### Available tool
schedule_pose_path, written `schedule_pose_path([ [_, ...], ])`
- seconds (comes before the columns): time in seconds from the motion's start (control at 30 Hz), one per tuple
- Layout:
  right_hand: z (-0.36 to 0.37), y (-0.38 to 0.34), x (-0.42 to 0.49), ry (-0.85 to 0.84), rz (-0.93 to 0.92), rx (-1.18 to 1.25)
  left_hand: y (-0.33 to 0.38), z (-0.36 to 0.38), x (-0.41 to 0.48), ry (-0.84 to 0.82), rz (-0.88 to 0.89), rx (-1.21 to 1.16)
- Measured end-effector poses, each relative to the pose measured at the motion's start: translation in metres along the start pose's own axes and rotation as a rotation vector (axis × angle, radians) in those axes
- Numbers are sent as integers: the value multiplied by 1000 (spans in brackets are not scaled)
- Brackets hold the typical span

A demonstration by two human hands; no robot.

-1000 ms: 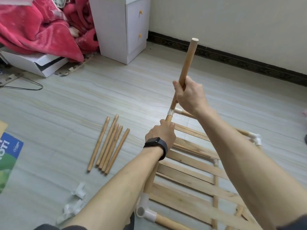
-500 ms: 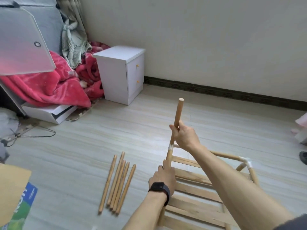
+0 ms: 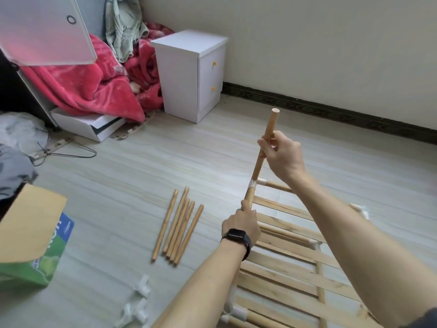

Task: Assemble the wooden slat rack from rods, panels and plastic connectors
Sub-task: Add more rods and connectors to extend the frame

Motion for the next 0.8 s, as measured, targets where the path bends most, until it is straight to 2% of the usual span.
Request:
schedule_pose_path([
  [0.13, 6, 13, -4, 145, -92, -25, -4, 6, 2, 17, -17, -26],
  [0.3, 15, 8, -9, 226, -58, -30, -4, 4, 0, 17, -27, -2],
  [0.37, 14, 6, -7, 175, -1, -20, -2, 2, 0, 4, -33, -6],
  [0.53, 23, 50, -37, -104, 138, -103, -5, -3, 5, 9, -18, -86],
  [0.6, 35, 81, -74, -155, 153, -203, -11, -7, 8, 53, -4, -125],
  [0.73, 63, 127, -148, -277, 92, -578, -14, -11, 19, 100, -6, -157],
  [0.8, 70, 133, -158, -292, 99, -643, -14, -11, 26, 93, -28, -207],
])
Point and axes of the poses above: each hand's wrist, its own x-axis towards the middle knuckle, its own z-axis out of the palm, y = z × x, the point moved 3 cm from there along x, towards the middle knuckle, and after that the axes turned 11 degrees about -x, right-handed, at the moved point
